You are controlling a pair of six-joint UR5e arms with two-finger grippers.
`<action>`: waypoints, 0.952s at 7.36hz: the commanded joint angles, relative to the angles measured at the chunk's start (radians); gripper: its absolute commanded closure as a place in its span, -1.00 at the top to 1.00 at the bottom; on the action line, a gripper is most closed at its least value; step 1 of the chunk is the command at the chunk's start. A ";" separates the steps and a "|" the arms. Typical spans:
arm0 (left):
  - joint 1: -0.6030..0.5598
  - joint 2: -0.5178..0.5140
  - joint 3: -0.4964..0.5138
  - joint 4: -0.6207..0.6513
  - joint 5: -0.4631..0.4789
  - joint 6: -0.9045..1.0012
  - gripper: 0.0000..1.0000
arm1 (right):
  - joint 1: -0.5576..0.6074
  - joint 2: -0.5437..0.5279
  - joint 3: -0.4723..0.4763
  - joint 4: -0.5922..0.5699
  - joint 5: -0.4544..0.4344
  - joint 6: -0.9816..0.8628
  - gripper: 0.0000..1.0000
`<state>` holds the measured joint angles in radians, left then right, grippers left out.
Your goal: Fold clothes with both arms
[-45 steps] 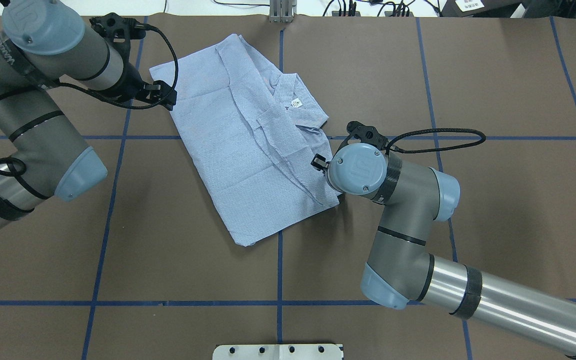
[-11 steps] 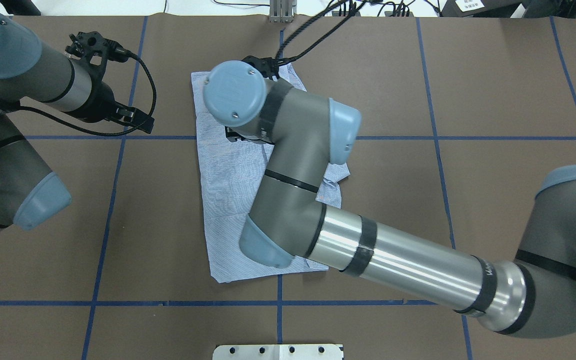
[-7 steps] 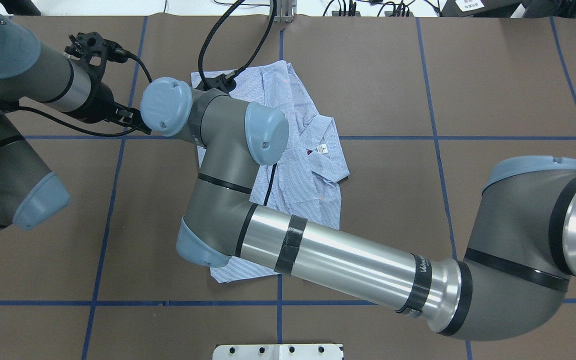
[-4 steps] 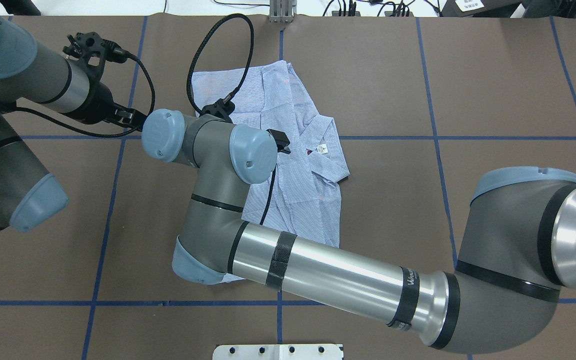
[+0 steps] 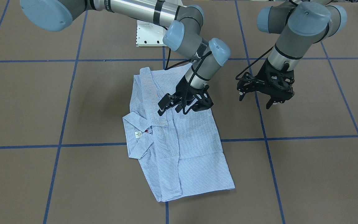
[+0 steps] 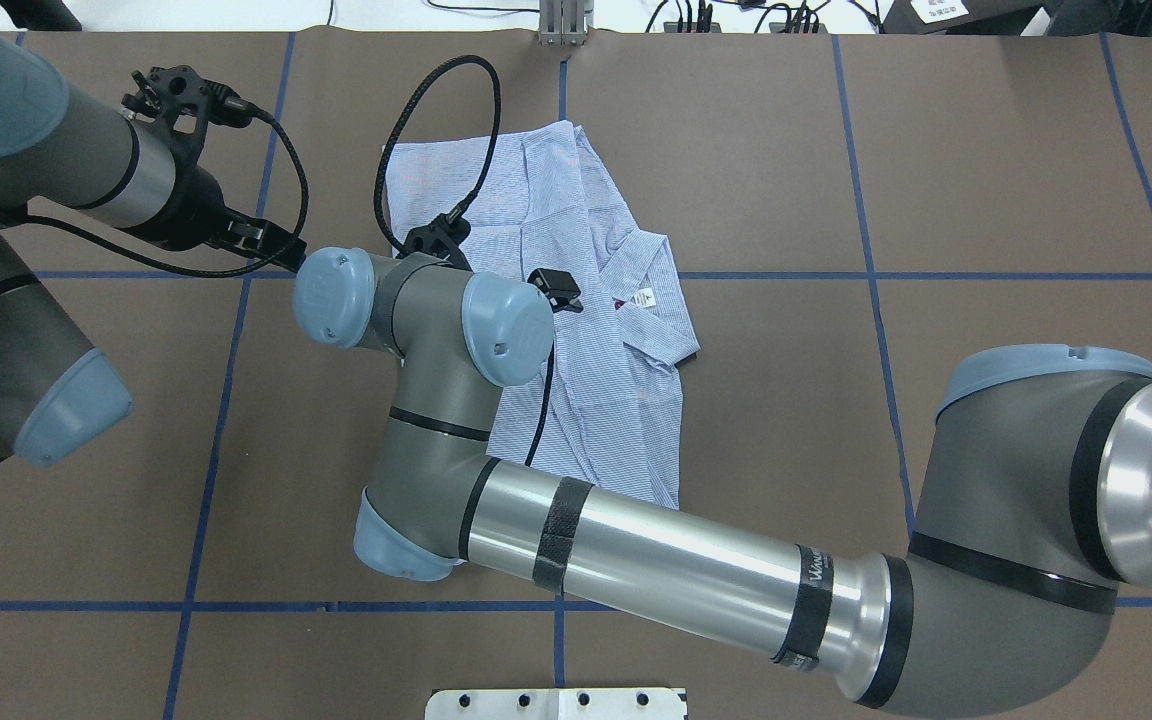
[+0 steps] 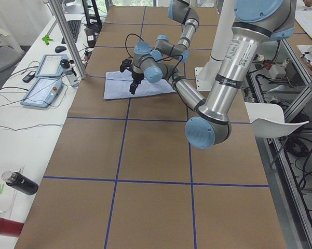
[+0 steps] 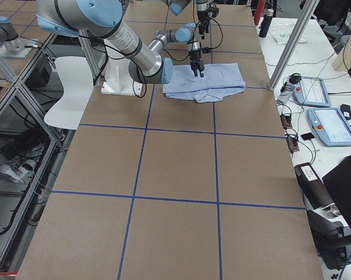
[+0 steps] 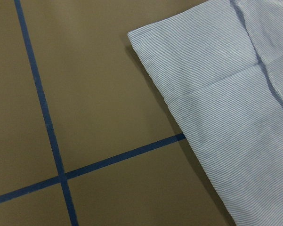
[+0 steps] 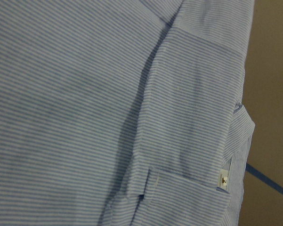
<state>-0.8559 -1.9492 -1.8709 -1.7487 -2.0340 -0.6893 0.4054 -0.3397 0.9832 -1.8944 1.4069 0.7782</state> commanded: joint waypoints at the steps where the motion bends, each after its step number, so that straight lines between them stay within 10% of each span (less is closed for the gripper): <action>1: -0.003 0.001 -0.004 0.000 -0.008 0.004 1.00 | 0.000 -0.007 -0.023 0.047 -0.005 0.023 0.99; 7: -0.112 0.013 0.003 0.067 -0.043 0.157 1.00 | -0.004 -0.019 -0.026 0.041 -0.042 0.015 0.98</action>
<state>-0.9639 -1.9369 -1.8677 -1.6847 -2.0696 -0.5391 0.4010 -0.3540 0.9575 -1.8501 1.3821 0.8013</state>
